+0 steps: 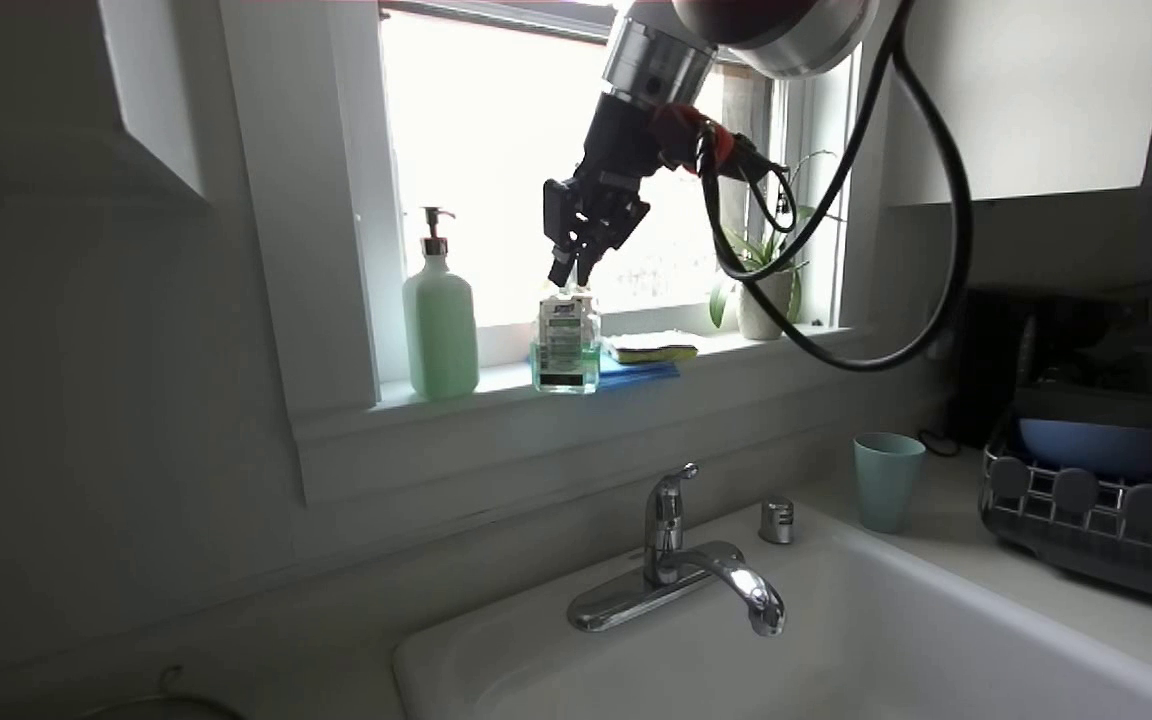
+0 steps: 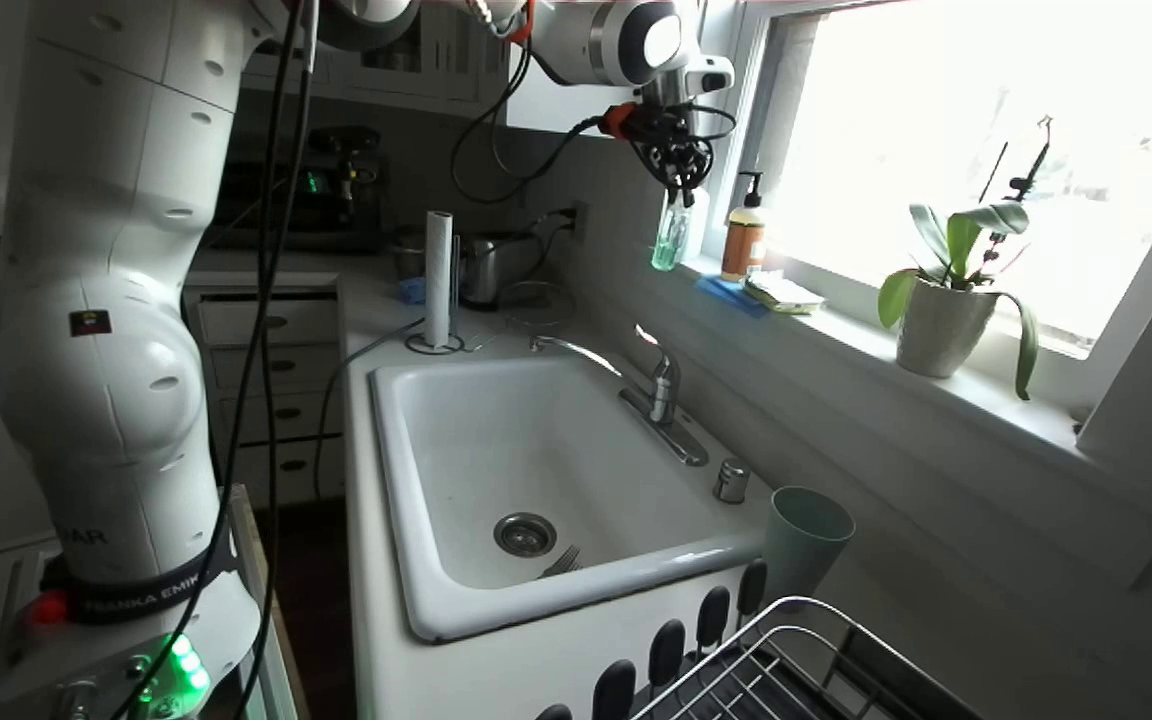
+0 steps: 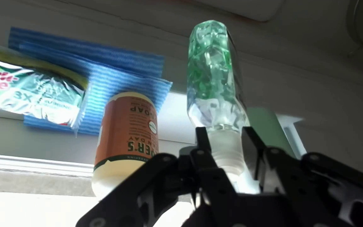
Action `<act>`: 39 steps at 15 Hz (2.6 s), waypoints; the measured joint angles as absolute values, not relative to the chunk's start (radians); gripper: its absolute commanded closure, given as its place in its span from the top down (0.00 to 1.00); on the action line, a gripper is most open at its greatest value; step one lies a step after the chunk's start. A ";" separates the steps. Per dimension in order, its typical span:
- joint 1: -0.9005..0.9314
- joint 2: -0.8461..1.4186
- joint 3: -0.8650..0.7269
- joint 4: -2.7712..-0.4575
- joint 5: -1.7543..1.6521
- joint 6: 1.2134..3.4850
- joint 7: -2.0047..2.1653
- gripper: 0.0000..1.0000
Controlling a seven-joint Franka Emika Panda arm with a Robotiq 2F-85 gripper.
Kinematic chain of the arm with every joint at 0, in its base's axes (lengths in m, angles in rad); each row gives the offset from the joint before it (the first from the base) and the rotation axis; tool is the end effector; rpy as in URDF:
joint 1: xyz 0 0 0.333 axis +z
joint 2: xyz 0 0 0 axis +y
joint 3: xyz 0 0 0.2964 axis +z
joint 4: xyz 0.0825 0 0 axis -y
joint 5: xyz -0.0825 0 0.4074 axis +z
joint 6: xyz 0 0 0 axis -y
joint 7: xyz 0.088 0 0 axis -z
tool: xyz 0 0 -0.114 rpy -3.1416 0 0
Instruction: Place the bottle on the right in-between the two bottles on the left then move the orange pump bottle to the far right.
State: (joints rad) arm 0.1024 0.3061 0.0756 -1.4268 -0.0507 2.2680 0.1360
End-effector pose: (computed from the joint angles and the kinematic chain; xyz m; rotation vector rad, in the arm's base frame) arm 0.7073 0.1180 0.5538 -2.9734 -0.0805 -0.8128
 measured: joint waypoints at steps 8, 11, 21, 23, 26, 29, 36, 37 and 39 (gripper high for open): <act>0.124 0.444 0.076 -1.242 -0.055 2.269 0.103 0.08; 0.125 0.479 0.069 -1.180 -0.063 2.269 0.103 0.08; 0.139 0.595 0.052 -1.037 -0.109 2.269 0.148 0.08; 0.148 0.613 0.047 -1.012 -0.124 2.269 0.157 0.08; 0.161 0.637 0.035 -0.982 -0.153 2.269 0.169 0.12; 0.166 0.655 0.025 -0.957 -0.167 2.267 0.178 0.60; 0.177 0.671 0.019 -0.912 -0.168 2.248 0.218 0.99; 0.180 0.671 0.018 -0.906 -0.168 2.238 0.230 1.00; 0.185 0.671 0.013 -0.894 -0.169 2.214 0.252 1.00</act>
